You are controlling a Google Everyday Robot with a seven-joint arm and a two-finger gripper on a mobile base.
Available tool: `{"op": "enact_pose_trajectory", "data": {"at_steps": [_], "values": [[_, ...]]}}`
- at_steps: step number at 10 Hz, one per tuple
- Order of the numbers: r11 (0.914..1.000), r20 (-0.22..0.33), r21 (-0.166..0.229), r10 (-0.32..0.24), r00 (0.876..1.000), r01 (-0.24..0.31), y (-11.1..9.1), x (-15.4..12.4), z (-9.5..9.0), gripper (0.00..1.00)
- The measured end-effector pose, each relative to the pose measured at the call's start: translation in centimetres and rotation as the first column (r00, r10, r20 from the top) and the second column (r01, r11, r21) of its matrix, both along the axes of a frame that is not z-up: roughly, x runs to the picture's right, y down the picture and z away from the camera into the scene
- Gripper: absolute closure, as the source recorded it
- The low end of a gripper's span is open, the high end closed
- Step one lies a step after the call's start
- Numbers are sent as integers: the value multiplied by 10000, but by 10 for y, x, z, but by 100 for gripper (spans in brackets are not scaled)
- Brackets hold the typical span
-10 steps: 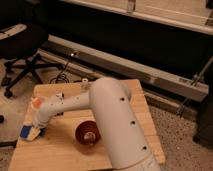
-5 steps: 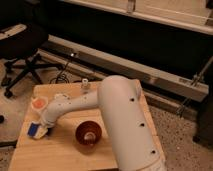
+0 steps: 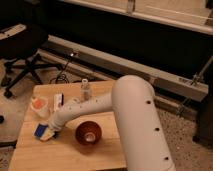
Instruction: Wipe the white sponge on the table
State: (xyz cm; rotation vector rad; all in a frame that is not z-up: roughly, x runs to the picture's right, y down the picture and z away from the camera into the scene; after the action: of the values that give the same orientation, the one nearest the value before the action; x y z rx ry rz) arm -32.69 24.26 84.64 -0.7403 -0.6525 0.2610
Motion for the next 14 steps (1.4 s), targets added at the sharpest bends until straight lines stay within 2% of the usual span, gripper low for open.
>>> {"op": "enact_pose_trajectory", "data": {"at_steps": [7,14], "values": [[9999,297,-100,-137,9995,140,27,14,-31,89],[9998,500,-93,-189,9986,194,37,31,-62,89]]}}
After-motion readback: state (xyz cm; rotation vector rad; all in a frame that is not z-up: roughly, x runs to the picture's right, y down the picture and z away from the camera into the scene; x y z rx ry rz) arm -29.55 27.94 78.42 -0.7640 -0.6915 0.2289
